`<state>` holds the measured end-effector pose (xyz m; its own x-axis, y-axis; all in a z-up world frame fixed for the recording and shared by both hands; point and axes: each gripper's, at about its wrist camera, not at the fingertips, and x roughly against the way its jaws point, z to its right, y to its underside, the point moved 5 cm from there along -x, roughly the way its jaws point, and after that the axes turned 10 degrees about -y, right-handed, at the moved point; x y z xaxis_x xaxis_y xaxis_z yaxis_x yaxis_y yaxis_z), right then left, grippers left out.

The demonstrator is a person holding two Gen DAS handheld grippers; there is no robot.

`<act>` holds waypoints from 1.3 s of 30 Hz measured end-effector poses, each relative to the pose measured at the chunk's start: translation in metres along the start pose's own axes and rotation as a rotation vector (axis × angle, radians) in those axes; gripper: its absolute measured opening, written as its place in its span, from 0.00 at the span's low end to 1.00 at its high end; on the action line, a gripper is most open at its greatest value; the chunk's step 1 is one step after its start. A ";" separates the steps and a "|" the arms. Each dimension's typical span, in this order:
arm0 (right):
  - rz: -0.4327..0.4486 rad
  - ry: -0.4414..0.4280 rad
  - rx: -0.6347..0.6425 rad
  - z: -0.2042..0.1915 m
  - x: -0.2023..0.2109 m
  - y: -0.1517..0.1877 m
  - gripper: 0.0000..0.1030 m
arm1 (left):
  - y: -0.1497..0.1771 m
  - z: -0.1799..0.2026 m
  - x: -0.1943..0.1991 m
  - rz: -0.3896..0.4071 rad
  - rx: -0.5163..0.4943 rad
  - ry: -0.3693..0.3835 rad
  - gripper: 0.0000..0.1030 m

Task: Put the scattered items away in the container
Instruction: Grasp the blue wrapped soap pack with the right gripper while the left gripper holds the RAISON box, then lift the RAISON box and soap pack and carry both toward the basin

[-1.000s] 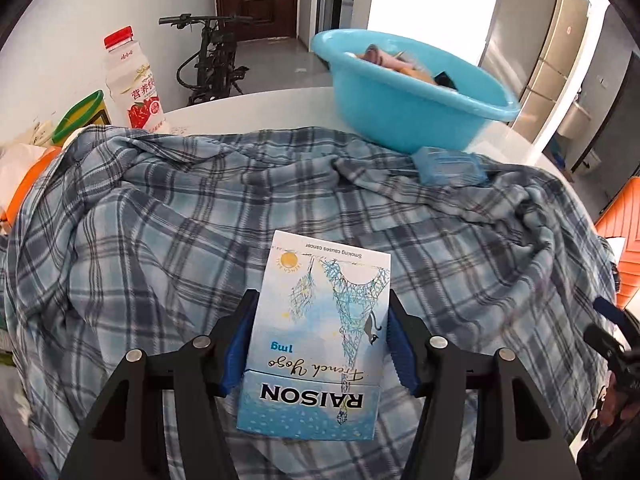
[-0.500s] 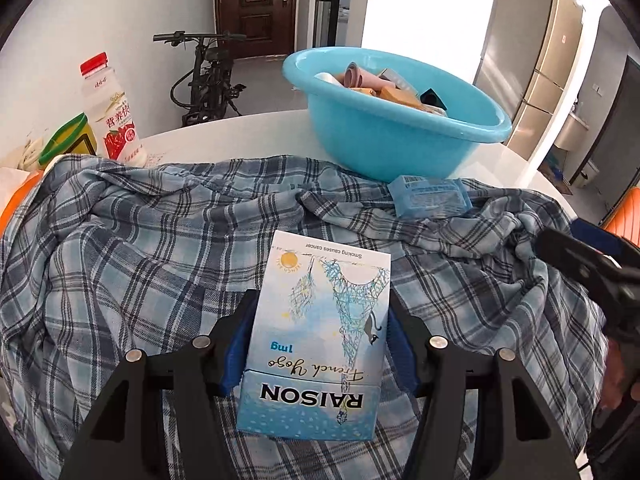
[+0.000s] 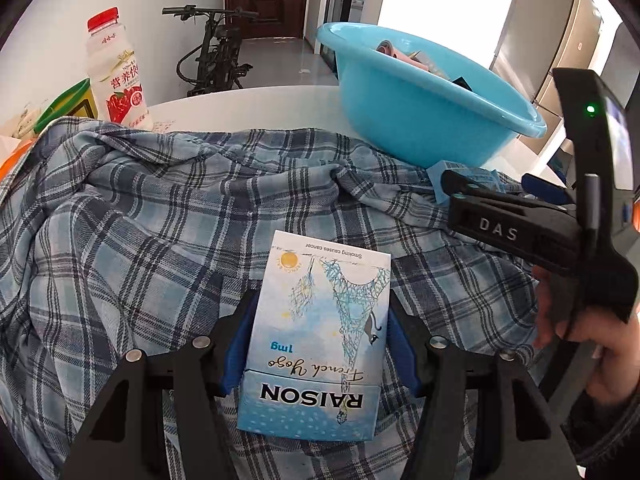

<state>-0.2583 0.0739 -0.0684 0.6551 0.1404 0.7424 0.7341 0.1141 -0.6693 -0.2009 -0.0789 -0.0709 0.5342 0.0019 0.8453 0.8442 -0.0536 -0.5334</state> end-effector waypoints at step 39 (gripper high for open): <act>-0.022 -0.195 0.023 0.012 0.092 0.075 0.73 | 0.033 0.043 0.049 0.028 -0.053 0.042 0.60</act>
<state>-0.1447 0.1072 -0.0503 0.5904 0.3258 0.7385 0.7418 0.1416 -0.6555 -0.1455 -0.0380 -0.0486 0.5544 -0.0425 0.8312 0.8248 -0.1056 -0.5556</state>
